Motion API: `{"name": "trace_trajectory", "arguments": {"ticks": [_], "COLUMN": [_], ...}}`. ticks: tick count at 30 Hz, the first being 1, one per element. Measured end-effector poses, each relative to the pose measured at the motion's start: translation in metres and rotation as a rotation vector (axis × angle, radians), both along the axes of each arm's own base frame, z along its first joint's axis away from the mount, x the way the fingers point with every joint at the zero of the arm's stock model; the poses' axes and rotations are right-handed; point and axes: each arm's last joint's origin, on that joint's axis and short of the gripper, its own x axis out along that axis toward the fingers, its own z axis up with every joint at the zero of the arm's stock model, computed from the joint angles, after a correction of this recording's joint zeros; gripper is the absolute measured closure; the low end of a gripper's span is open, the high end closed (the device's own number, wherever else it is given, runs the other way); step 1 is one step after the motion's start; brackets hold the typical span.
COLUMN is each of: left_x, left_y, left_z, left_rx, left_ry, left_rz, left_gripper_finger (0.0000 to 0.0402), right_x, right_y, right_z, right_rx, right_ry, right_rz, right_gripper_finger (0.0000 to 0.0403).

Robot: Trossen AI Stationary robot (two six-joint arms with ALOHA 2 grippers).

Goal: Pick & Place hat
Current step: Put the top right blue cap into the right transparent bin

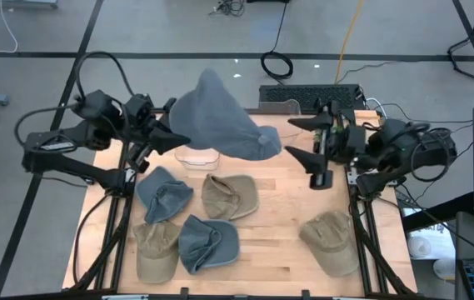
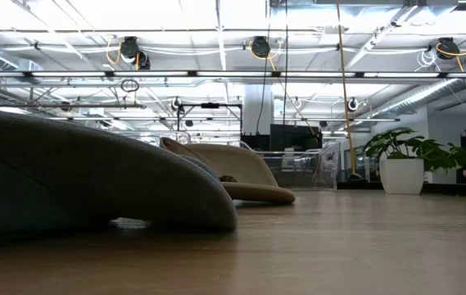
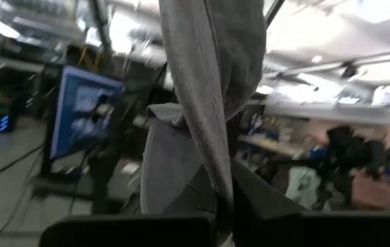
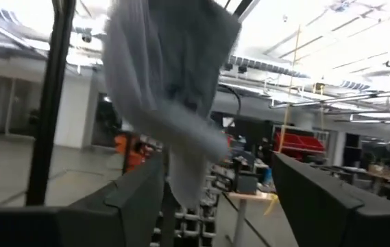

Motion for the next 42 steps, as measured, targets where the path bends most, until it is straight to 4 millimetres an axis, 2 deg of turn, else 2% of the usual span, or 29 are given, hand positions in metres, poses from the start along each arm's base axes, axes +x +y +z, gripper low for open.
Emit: {"name": "trace_trajectory", "arguments": {"ticks": [6,12,24,29,42], "left_x": [-0.015,-0.02,-0.015,-0.013,-0.002], "left_y": [0.007,0.011,0.014,0.014,0.016], "left_z": [-0.007,-0.013,-0.018,-0.019,-0.025], "left_rx": [0.006,0.007,0.009,0.009,0.014], "left_ry": [0.122,0.189,0.233,0.24,0.275], "left_rz": [0.066,0.1,0.117,0.13,0.139], "left_gripper_finger": [0.0393,0.0393,0.0393,0.0393,0.0393], "right_x": [-0.014,-0.014,-0.005,0.006,0.029], "right_y": [-0.004,-0.006,-0.006,-0.002,0.004], "right_z": [0.005,0.002,-0.002,-0.005,-0.007], "right_rx": [0.113,0.186,0.253,0.267,0.244], "right_ry": [-0.023,0.009,0.017,0.014,0.025], "right_rz": [0.045,0.028,0.046,0.107,0.123], "right_gripper_finger": [0.0145,0.0135,0.0131,0.0129,0.013]}}
